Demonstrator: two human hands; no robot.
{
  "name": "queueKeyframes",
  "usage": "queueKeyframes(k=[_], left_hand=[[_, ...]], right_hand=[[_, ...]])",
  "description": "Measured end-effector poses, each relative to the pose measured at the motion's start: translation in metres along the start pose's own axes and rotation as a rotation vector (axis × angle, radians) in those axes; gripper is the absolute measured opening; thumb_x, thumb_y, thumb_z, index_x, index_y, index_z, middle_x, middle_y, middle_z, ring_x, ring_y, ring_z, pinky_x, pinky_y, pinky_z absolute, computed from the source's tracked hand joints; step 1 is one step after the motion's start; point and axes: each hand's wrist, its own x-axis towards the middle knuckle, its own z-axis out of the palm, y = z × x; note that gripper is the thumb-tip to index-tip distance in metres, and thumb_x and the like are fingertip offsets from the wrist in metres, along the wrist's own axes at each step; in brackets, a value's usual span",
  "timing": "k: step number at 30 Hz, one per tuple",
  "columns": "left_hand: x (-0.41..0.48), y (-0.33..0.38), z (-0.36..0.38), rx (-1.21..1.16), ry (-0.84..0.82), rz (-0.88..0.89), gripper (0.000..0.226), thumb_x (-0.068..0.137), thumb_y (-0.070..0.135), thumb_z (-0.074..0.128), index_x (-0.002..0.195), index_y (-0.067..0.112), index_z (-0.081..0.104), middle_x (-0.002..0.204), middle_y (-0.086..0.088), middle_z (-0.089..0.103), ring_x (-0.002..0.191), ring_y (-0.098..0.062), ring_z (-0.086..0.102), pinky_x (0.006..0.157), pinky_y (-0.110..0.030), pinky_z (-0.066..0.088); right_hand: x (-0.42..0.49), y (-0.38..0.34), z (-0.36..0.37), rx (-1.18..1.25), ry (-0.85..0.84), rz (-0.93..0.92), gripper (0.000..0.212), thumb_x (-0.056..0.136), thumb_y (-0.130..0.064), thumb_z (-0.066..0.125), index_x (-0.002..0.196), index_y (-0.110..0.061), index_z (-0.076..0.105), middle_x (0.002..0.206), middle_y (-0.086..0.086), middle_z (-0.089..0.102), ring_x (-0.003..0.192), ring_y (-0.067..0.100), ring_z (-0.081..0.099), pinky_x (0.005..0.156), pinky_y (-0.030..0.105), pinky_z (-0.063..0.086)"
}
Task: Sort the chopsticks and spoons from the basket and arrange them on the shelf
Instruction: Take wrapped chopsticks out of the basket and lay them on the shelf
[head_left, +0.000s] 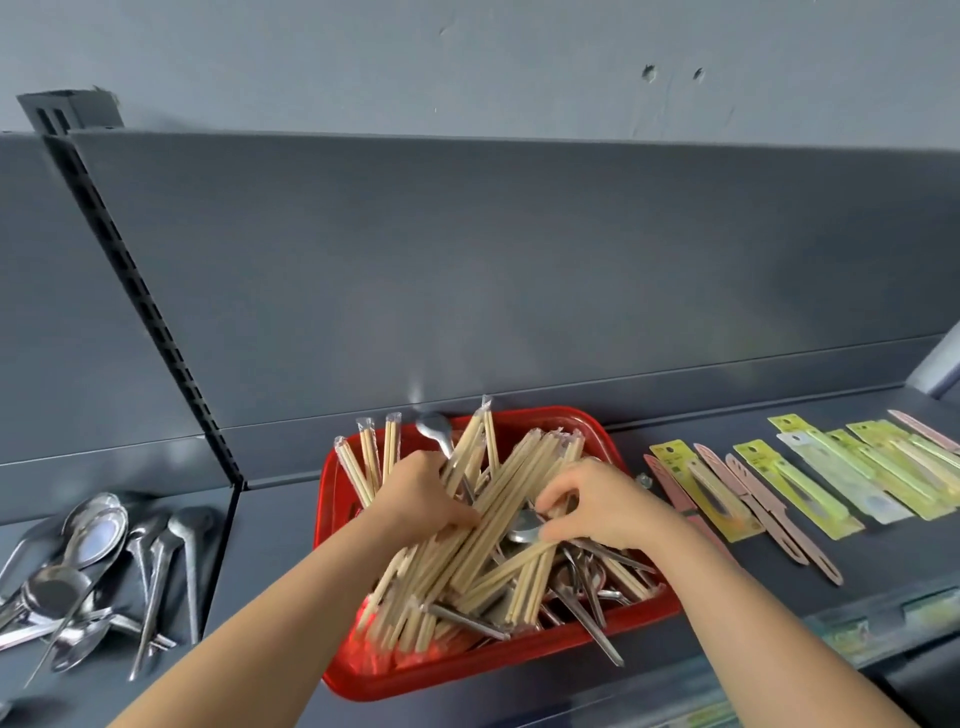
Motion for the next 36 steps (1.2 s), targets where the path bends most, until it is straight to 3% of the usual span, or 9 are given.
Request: queueKeyframes(k=[3,7,12,17,21,26,28,31,36], left_hand=[[-0.002,0.002,-0.002,0.027,-0.013,-0.011,0.018,0.071,0.019,0.078,0.081,0.011,0.065,0.074,-0.006,0.07,0.058,-0.014,0.063,0.054,-0.028,0.056],[-0.001,-0.001,-0.016,-0.114,0.032,-0.041,0.013,0.085,0.027,0.063,0.078,0.016,0.065,0.061,0.002,0.061,0.05,-0.01,0.056,0.045,-0.02,0.044],[-0.002,-0.013,-0.035,-0.402,0.052,-0.043,0.025,0.084,0.031,0.054,0.067,0.013,0.049,0.054,-0.003,0.05,0.045,-0.018,0.049,0.046,-0.028,0.041],[-0.009,-0.008,-0.014,-0.184,-0.026,-0.011,0.04,0.07,0.027,0.085,0.082,0.004,0.055,0.057,-0.001,0.064,0.042,-0.012,0.058,0.042,-0.021,0.047],[-0.011,0.004,0.008,0.057,0.03,-0.016,0.04,0.061,0.027,0.09,0.08,0.013,0.058,0.073,-0.002,0.067,0.052,-0.01,0.061,0.038,-0.011,0.04],[-0.009,0.01,0.013,0.115,0.005,-0.073,0.034,0.067,0.026,0.084,0.085,0.013,0.059,0.078,-0.001,0.064,0.063,-0.012,0.06,0.048,-0.019,0.046],[-0.009,0.01,0.014,0.095,-0.023,-0.089,0.027,0.07,0.023,0.08,0.083,0.01,0.061,0.072,-0.001,0.061,0.057,-0.011,0.055,0.047,-0.019,0.044],[-0.01,0.01,0.013,0.021,-0.043,-0.091,0.02,0.073,0.024,0.075,0.081,0.008,0.066,0.071,-0.002,0.065,0.057,-0.012,0.058,0.051,-0.021,0.046],[-0.015,0.01,0.004,-0.131,-0.044,-0.094,0.02,0.076,0.028,0.076,0.081,0.011,0.066,0.069,-0.001,0.067,0.056,-0.011,0.061,0.053,-0.022,0.046]], right_hand=[[-0.008,0.007,-0.002,-0.048,-0.039,-0.044,0.036,0.071,-0.033,0.082,0.106,-0.034,0.07,0.105,-0.021,0.056,0.1,-0.002,0.052,0.078,0.017,0.044],[-0.014,0.008,-0.005,-0.033,-0.026,-0.027,0.021,0.078,-0.017,0.073,0.089,-0.035,0.07,0.091,-0.013,0.064,0.082,0.003,0.061,0.068,0.021,0.051],[-0.022,0.017,-0.03,-0.115,0.095,0.068,0.017,0.083,-0.018,0.067,0.077,-0.034,0.067,0.08,-0.01,0.066,0.074,0.006,0.062,0.066,0.024,0.05],[-0.03,0.026,-0.05,-0.077,0.06,0.178,0.019,0.09,-0.017,0.062,0.08,-0.031,0.066,0.081,-0.006,0.069,0.077,0.016,0.066,0.077,0.036,0.055],[-0.032,0.034,-0.053,-0.097,0.005,0.28,0.022,0.088,-0.01,0.055,0.083,-0.02,0.073,0.081,0.008,0.068,0.069,0.018,0.056,0.065,0.032,0.048],[-0.03,0.033,-0.05,0.123,0.232,0.334,0.021,0.088,-0.004,0.048,0.076,-0.007,0.066,0.072,0.015,0.06,0.058,0.021,0.048,0.056,0.033,0.039],[-0.025,0.025,-0.038,0.29,0.274,0.342,0.019,0.088,-0.01,0.055,0.07,-0.008,0.06,0.064,0.009,0.055,0.051,0.018,0.049,0.053,0.029,0.042],[-0.012,0.017,-0.013,0.293,0.263,0.411,0.024,0.083,-0.029,0.067,0.073,-0.01,0.059,0.053,0.0,0.055,0.031,0.007,0.049,0.038,0.014,0.037],[0.009,0.01,0.015,0.439,0.256,0.473,0.035,0.074,-0.037,0.079,0.083,-0.009,0.059,0.051,-0.001,0.056,0.024,0.007,0.042,0.034,0.016,0.034]])
